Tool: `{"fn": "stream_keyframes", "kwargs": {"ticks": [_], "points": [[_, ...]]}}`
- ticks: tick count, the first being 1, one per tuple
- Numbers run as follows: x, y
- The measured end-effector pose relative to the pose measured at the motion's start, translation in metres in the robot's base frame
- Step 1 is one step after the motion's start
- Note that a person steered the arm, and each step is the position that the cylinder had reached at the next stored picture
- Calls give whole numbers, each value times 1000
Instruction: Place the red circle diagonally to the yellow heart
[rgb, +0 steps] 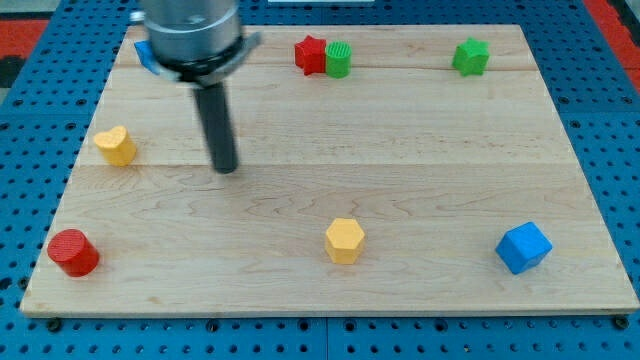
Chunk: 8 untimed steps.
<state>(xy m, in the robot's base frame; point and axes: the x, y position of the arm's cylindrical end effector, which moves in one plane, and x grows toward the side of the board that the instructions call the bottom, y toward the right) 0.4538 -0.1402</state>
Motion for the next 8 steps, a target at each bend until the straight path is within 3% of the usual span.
{"fn": "stream_keyframes", "kwargs": {"ticks": [2, 5, 8], "points": [[29, -163], [39, -165], [85, -165]]}}
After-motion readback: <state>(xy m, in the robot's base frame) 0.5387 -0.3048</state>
